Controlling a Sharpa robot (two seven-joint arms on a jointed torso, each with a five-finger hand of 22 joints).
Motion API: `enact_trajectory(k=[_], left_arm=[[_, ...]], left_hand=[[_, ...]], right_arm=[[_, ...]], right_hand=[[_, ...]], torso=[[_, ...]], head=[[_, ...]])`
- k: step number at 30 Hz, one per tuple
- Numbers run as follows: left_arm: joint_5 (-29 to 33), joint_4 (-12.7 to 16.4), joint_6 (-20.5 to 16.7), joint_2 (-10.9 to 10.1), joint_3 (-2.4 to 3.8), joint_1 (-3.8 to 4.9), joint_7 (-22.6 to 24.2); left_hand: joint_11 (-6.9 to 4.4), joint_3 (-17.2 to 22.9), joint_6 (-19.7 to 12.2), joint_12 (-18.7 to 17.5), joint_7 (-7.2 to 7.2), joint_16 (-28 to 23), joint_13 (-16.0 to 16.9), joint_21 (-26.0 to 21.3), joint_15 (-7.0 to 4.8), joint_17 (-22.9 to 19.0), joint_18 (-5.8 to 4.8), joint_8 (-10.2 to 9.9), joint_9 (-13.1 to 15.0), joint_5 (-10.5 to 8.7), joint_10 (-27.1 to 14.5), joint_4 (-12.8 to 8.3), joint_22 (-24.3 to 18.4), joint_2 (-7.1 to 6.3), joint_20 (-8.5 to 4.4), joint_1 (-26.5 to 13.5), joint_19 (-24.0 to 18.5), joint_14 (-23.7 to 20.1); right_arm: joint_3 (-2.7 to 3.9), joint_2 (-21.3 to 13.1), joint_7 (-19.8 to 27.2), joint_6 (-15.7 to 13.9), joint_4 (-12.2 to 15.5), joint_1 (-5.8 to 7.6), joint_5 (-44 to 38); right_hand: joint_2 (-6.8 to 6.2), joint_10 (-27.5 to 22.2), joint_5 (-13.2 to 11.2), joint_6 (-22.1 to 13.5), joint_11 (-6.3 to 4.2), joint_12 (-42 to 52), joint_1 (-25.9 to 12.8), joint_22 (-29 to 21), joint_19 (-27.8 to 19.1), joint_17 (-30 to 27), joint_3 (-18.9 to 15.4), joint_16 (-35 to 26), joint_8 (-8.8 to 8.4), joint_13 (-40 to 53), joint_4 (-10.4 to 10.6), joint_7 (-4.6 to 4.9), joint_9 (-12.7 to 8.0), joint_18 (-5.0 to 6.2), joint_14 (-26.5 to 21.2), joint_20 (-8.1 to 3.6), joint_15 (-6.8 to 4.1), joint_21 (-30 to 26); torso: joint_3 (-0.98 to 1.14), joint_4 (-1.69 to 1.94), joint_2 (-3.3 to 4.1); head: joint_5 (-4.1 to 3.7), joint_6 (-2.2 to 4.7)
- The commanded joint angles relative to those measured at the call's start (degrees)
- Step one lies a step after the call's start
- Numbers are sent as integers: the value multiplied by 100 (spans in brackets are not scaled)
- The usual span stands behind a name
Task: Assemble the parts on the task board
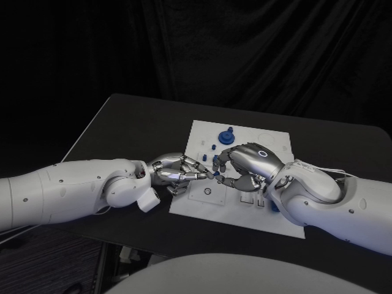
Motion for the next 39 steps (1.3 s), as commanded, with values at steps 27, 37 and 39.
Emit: enact_trajectory(k=[27, 37, 39], left_arm=[[38, -48, 78, 32, 4, -26, 6], [38, -55, 76, 31, 4, -30, 1], [38, -55, 75, 29, 4, -31, 0]], left_hand=[[-15, 40, 39, -25, 3, 15, 1502, -26, 11, 1509, 113, 35, 4, 10, 639, -2, 1244, -49, 2, -20, -43, 596], [-16, 50, 41, -25, 2, 15, 1502, -26, 11, 1509, 114, 35, 3, 10, 639, -5, 1244, -49, 2, -26, -44, 596], [-16, 50, 41, -25, 2, 15, 1502, -26, 11, 1509, 114, 35, 3, 10, 639, -5, 1244, -49, 2, -26, -44, 596]], right_arm=[[4, -2, 228, -98, 12, 9, 261], [4, 3, 251, -113, -3, 9, 271], [4, 3, 250, -115, -10, 9, 271]], right_hand=[[-111, 188, -2, -62, 133, -888, 39, 351, -55, -315, 69, -211, -224, -493, -35, 89, -57, 6, -118, 106, 119, -361], [-100, 420, 79, 57, 92, -1030, 203, 388, 15, -262, 108, -206, -163, -593, -189, 62, 0, -7, -69, 74, 79, -279], [-99, 444, 106, 64, 88, -1047, 219, 391, 20, -263, 113, -209, -160, -603, -207, 63, 6, -8, -68, 69, 76, -274]], torso=[[-3, 0, 6], [-5, 1, 6], [-6, 0, 5]], head=[[0, -1], [-6, -1], [-4, -1]])
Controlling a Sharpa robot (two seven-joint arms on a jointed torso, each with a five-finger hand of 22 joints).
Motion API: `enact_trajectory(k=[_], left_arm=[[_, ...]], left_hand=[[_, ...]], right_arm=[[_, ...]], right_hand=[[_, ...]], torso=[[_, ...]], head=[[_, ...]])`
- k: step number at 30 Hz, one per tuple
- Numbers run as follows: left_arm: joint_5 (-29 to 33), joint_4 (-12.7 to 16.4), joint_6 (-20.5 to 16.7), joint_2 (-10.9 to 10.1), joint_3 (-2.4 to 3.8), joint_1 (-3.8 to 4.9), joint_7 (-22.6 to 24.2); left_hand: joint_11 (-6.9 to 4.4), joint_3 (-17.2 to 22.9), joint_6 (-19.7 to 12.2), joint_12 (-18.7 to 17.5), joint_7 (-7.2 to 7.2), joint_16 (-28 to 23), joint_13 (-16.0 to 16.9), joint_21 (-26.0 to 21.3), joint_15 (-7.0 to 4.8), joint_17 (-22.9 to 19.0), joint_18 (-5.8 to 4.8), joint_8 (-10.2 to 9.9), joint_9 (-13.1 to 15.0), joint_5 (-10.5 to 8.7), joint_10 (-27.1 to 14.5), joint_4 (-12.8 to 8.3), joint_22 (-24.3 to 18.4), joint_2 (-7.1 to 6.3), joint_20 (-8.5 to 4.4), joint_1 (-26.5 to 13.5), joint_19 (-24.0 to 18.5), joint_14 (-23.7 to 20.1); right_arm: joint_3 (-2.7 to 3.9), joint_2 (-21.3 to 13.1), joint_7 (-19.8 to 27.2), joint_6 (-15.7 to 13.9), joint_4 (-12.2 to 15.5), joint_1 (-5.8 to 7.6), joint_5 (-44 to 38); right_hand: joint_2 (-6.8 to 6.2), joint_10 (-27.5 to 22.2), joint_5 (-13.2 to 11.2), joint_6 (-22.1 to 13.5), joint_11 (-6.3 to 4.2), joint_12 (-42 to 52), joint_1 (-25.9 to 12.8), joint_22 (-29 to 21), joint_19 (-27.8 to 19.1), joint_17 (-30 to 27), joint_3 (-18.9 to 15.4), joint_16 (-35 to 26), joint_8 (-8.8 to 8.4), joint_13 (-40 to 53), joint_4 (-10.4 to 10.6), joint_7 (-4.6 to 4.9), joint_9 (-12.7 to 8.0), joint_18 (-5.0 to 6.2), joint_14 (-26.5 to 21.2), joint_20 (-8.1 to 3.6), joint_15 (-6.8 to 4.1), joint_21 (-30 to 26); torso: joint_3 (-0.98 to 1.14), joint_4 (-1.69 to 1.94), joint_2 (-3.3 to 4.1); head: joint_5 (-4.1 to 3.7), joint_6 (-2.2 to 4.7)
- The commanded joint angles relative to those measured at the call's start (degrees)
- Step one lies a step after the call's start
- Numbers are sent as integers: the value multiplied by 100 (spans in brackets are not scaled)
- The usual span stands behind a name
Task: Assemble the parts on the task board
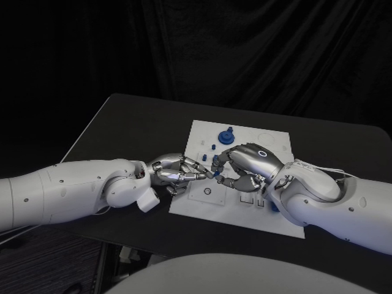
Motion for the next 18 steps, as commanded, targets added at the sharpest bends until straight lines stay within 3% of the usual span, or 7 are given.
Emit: enact_trajectory(k=[1, 18], left_arm=[[39, 8, 66, 4, 4, -12, 30], [39, 7, -16, -67, 4, -14, 38]], left_hand=[[-15, 33, 41, -31, 2, 15, 1491, -26, 11, 1509, 113, 36, 2, 10, 639, 12, 1245, -50, 2, -26, -44, 596], [-16, 42, 43, -31, 2, 15, 1491, -30, 10, 1509, 115, 37, 2, 10, 639, 10, 1244, -50, 2, -32, -49, 596]], right_arm=[[4, 0, 44, -106, -5, 9, 14], [3, 0, 5, -45, -79, 8, 14]], right_hand=[[-4, 78, 71, 70, -14, -58, 60, 394, 54, -3, 2, -34, 28, -23, -64, 0, 16, -8, 24, -8, -21, 39], [1, 235, 129, 191, -45, -155, 157, 441, 131, 35, -3, -41, 124, -81, -197, -21, 119, -37, 62, -39, -51, 196]], torso=[[-3, -1, -1], [2, -1, 2]], head=[[4, 0], [2, 0]])
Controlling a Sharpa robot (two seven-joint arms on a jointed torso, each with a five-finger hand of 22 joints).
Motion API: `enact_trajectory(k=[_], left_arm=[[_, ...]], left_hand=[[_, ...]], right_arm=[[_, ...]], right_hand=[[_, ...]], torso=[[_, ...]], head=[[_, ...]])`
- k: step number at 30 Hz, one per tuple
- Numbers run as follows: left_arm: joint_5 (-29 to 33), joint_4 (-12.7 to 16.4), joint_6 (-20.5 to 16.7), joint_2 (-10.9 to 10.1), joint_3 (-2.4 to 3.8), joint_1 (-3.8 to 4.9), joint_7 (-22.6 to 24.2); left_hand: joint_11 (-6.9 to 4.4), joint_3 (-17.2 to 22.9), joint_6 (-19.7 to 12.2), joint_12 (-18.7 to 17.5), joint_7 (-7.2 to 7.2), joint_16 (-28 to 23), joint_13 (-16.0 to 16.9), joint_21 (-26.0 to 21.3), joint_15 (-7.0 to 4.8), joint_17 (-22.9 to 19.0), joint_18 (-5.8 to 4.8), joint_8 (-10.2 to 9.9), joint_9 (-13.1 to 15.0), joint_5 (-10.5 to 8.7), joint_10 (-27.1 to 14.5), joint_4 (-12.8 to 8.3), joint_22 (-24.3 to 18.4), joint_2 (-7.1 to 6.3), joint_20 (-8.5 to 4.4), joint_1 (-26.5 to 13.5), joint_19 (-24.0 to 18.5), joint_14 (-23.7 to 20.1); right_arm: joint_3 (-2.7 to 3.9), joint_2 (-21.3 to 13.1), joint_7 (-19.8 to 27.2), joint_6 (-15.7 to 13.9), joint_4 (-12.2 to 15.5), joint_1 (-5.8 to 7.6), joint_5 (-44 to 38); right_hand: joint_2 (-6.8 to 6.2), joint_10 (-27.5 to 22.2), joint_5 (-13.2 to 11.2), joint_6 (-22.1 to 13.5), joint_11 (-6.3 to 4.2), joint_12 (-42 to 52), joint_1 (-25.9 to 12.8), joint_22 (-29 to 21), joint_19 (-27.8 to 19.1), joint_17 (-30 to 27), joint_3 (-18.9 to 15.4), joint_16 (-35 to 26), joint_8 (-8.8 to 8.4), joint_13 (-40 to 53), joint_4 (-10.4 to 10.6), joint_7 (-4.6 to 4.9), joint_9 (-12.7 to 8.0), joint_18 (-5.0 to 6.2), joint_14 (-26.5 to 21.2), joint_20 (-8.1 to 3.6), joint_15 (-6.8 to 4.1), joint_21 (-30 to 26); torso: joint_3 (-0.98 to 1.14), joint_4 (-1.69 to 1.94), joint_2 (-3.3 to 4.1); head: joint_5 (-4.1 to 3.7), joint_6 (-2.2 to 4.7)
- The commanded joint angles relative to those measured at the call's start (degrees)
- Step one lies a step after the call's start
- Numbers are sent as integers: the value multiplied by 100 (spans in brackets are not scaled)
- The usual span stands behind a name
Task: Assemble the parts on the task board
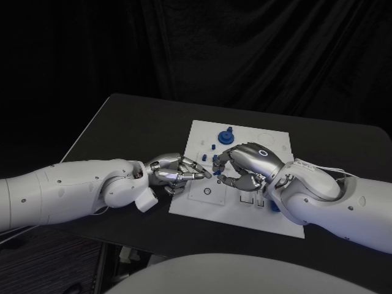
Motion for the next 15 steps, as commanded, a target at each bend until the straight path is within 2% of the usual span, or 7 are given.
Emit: enact_trajectory(k=[1, 15], left_arm=[[39, 8, -14, -13, 4, -12, 42], [40, 23, -130, -108, 4, -12, 58]], left_hand=[[-16, 26, 43, -1, 2, 15, 1494, -30, 10, 1509, 115, 37, 1, 10, 638, -6, 1244, -20, 2, -2, -49, 596], [-16, 33, 47, -1, 1, 15, 1494, -42, 10, 1509, 119, 39, 1, 10, 638, -8, 1239, -23, 2, -9, -62, 596]], right_arm=[[2, 0, -16, -10, -26, 8, -5], [-14, 112, -400, 653, -300, 8, -419]], right_hand=[[7, 35, 14, 40, -7, -23, 46, 441, 49, 1, 5, -19, 34, -5, -31, -11, 7, -36, 21, 1, -10, 16], [37, 79, -180, -26, 1, -114, -6, 425, 19, -59, -32, -57, -37, -46, -13, -4, 1, -32, 4, 1, -2, -41]], torso=[[2, -2, 1], [-8, 4, -2]], head=[[8, 0], [2, 0]])
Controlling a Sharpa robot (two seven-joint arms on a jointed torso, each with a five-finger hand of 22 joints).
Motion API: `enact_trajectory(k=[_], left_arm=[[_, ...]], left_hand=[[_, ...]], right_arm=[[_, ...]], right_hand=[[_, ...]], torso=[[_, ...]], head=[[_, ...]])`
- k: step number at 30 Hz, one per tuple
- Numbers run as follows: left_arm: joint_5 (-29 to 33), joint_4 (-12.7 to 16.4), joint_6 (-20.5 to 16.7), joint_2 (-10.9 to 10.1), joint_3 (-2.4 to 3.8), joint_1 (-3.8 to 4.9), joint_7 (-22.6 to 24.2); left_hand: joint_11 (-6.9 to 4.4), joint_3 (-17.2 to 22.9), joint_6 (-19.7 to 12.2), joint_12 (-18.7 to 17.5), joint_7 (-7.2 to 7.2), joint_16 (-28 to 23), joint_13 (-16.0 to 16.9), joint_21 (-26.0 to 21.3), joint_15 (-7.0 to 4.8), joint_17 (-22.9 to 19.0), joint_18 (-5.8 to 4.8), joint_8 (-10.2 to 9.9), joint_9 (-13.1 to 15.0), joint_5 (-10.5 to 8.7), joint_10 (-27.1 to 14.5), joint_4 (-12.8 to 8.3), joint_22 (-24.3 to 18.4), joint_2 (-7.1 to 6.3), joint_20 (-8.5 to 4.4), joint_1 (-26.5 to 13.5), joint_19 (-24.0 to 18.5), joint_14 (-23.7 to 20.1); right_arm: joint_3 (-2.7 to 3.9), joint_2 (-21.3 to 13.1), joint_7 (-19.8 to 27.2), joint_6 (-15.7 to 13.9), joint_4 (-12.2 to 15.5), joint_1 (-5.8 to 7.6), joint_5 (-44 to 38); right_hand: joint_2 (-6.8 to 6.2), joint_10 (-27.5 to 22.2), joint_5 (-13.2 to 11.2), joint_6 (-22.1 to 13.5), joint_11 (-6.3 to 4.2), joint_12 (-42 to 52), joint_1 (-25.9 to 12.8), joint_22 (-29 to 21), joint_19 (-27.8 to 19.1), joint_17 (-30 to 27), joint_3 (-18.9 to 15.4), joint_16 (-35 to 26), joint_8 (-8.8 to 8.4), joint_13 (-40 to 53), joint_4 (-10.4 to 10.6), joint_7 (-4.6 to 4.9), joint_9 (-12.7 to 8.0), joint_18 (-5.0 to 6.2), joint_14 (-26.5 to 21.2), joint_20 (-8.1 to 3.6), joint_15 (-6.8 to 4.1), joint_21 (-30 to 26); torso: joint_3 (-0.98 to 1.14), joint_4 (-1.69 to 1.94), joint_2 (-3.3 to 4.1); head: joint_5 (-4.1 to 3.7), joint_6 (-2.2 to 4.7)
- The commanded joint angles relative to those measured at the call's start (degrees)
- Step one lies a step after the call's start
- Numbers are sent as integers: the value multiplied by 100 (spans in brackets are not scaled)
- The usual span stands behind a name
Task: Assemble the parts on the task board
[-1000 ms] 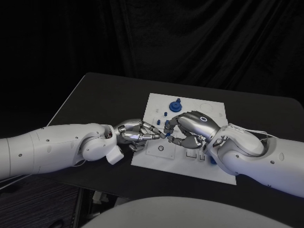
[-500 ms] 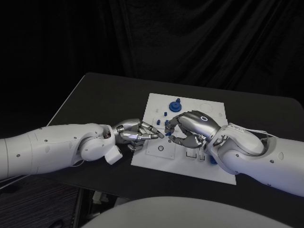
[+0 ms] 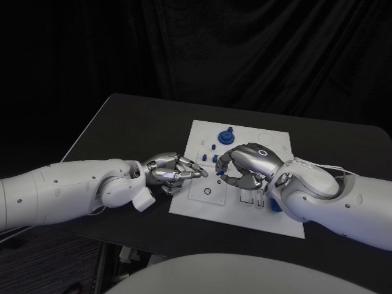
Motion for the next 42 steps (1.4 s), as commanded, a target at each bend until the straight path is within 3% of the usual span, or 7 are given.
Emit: enact_trajectory(k=[1, 11, 30, 42], left_arm=[[40, 19, -75, -11, 4, -12, 63], [40, 29, -112, -44, 4, -12, 83], [40, 15, -99, -40, 4, -12, 86], [40, 17, -95, -42, 4, -12, 86]], left_hand=[[-16, 34, 48, -2, 1, 15, 1494, -31, 10, 1509, 121, 39, 1, 10, 638, -8, 1236, -23, -2, -10, -48, 596], [-16, 36, 51, -2, 1, 15, 1494, -36, 10, 1509, 123, 40, 1, 11, 638, -8, 1234, -24, -3, -12, -54, 596], [-16, 36, 51, -2, 1, 15, 1494, -36, 10, 1509, 123, 40, 1, 11, 638, -8, 1234, -24, -3, -12, -54, 596], [-18, 52, 63, -2, -2, 15, 1494, -41, 8, 1509, 125, 47, 1, 17, 638, -11, 1232, -30, -3, -29, -60, 596]], right_arm=[[-1, 37, -319, 427, -65, 8, -263], [-9, 231, -573, 916, -280, -1, -533], [-18, 518, -583, 1086, -555, -62, -655], [-18, 541, -606, 1202, -590, -78, -656]], right_hand=[[33, 40, -39, -30, 2, -27, -17, 424, 16, -9, -34, -37, -45, -8, -11, -3, -3, -32, 2, 2, -1, -26], [46, 39, -169, -25, 7, -73, -32, 409, -22, -1, -56, -46, -76, -25, 0, -6, -12, -24, -10, 9, 7, -91], [57, 49, -195, -25, 4, -82, -14, 408, -29, 80, -50, -22, -90, -28, -11, -6, -17, -22, 15, 10, 6, -99], [57, 54, -205, -28, 5, -85, -17, 405, -35, 87, -52, -19, -98, -29, -10, -4, -20, -20, 17, 11, 7, -111]], torso=[[-4, 5, -5], [1, 3, -4], [6, 12, 5], [5, -1, 1]], head=[[-4, 0], [13, 0], [-21, 0], [13, 0]])
